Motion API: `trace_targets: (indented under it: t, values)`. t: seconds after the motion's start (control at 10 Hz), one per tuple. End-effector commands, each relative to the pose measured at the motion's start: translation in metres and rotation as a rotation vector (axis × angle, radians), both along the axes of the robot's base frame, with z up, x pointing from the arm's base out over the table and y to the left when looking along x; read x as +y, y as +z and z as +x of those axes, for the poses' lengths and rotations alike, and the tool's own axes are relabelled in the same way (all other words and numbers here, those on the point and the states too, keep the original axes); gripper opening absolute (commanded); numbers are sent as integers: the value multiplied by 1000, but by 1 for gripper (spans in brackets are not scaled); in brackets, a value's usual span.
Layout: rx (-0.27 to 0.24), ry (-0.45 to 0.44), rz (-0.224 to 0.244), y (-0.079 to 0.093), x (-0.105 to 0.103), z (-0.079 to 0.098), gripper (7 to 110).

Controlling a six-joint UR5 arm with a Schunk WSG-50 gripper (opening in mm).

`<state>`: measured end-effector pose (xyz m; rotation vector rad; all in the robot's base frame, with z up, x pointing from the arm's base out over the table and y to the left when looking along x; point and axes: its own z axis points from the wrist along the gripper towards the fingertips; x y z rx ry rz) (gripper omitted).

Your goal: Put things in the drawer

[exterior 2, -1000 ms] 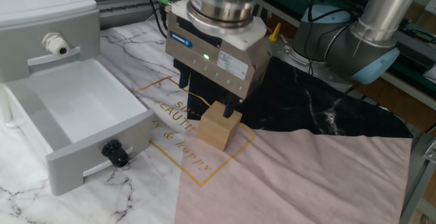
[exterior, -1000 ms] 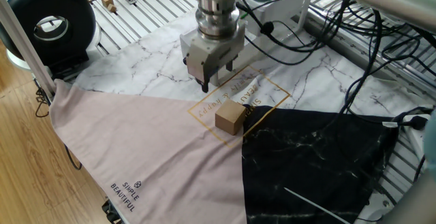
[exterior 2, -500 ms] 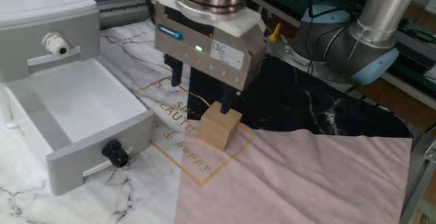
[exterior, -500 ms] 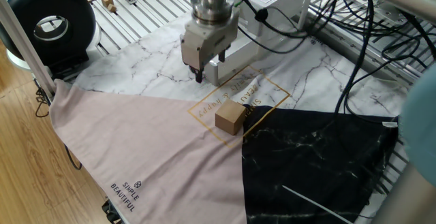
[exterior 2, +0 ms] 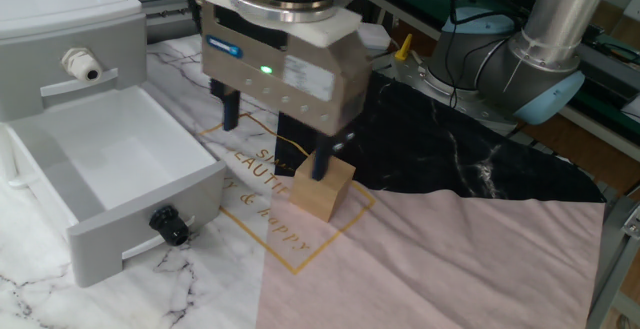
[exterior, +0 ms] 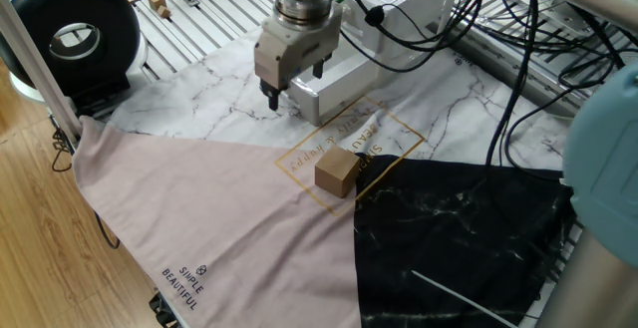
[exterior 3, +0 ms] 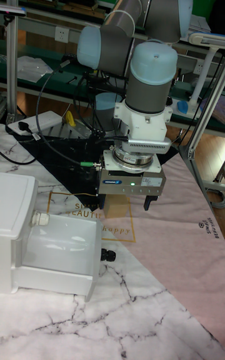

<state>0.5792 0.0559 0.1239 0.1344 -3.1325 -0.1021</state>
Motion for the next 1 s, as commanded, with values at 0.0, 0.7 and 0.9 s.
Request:
trace_targets:
  t: [0.0,0.7,0.9]
  values:
    - [-9,-151,-22,1,5,16,7]
    - [6,-125,6,-1,11,12,7]
    - [3,-122,14,-2,12,13,7]
